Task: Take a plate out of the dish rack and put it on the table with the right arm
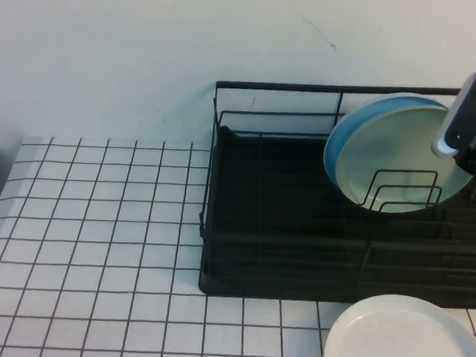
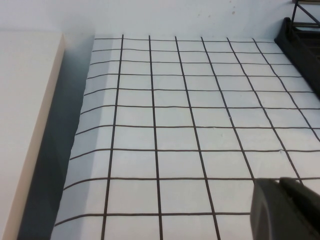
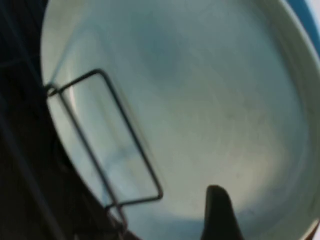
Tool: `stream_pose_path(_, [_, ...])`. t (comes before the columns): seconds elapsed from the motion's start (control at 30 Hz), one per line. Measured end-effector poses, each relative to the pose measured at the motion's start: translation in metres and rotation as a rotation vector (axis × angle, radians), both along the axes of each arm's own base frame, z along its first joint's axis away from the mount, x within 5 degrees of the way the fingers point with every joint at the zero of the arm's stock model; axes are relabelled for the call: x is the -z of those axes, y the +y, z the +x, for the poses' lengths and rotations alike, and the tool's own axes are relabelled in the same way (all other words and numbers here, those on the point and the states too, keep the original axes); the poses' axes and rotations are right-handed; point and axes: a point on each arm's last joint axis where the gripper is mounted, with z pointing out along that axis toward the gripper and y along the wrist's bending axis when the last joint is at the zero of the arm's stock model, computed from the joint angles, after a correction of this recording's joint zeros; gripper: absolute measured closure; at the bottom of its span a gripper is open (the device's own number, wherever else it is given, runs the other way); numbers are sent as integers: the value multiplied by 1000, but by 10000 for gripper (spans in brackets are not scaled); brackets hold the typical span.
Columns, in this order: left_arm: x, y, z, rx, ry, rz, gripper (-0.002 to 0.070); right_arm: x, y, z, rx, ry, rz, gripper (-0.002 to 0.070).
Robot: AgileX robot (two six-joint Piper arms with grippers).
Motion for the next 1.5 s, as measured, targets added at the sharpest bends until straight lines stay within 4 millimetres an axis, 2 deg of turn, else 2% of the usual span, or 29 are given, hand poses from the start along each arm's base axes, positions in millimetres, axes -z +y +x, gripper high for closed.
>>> stream_pose_path(0.23, [0,0,0,-1,0,-3,678,2,5,27,48,-4,90,316])
stream_pose_path(0.4, [0,0,0,-1,0,-4,678,2,6,30,59,-5,108,374])
stream_pose_path(0.7, [0,0,0,-1,0,-4,678,5,7,29,46,26,116,407])
stream_pose_path(0.77, [0,0,0,-1,0,-4,678,6,8,30,45,28,116,456])
stream_pose_path(0.9, [0,0,0,-1,0,-4,678,3,7,31,45,23,118,616])
stream_pose_path(1.07, [0,0,0,-1,0,-4,678,4,6,29,34,39,115,645])
stream_pose_path(1.23, [0,0,0,-1,0,-4,678,-21,7,17,8,12,130,645])
stream_pose_path(1.37, [0,0,0,-1,0,-4,678,-60,6,-2,-8,-76,147,647])
stream_pose_path(1.5, [0,0,0,0,0,-1,678,-99,4,-30,-7,-132,219,658])
